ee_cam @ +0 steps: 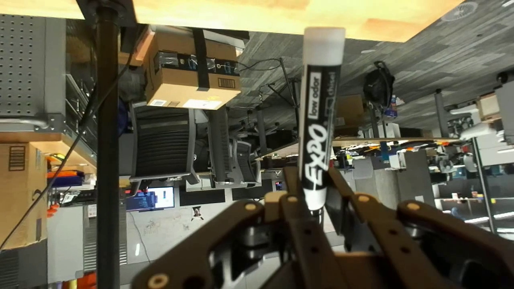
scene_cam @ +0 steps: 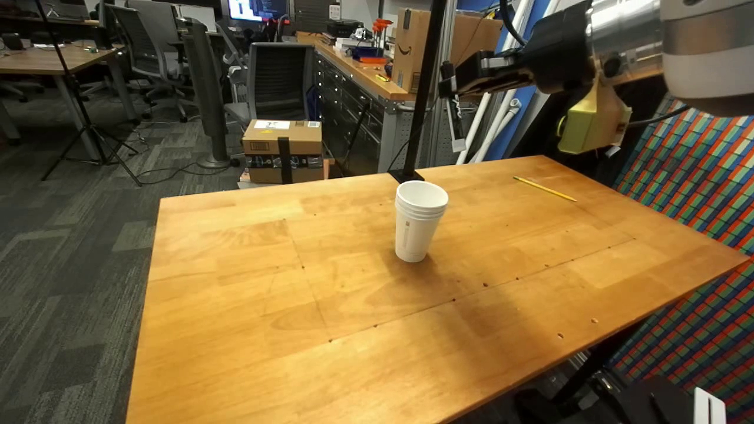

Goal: Pick up the marker and put it in the cup

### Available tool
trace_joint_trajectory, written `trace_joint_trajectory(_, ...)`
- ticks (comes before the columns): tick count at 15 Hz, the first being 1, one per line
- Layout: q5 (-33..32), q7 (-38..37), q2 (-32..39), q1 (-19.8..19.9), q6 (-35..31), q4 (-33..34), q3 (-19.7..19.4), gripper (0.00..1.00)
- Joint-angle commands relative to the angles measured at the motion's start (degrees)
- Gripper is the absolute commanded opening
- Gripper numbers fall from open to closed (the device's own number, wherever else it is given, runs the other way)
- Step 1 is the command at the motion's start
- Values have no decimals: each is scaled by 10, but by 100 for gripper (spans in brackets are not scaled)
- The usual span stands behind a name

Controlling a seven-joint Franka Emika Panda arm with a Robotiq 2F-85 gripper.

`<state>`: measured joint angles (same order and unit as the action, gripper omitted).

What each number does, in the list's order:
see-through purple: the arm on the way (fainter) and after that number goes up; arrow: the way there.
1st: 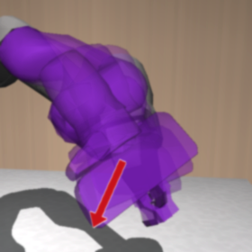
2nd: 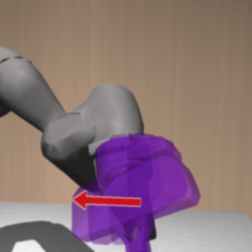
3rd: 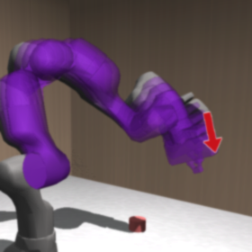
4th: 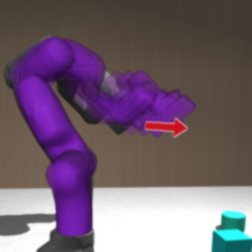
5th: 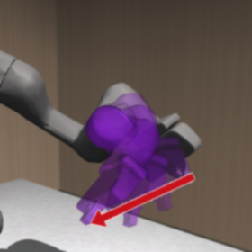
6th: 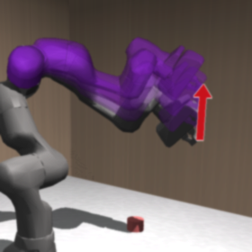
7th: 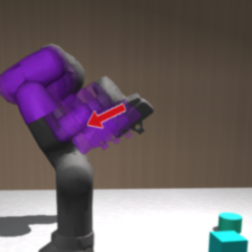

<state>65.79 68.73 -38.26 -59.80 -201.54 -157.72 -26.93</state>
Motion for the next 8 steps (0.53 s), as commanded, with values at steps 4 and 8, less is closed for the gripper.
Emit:
trace_joint_trajectory(4,-84,-39,6,-111,-78,-2,-120,39)
trace_joint_trajectory(8,-135,-63,17,-175,-111,-3,-194,57)
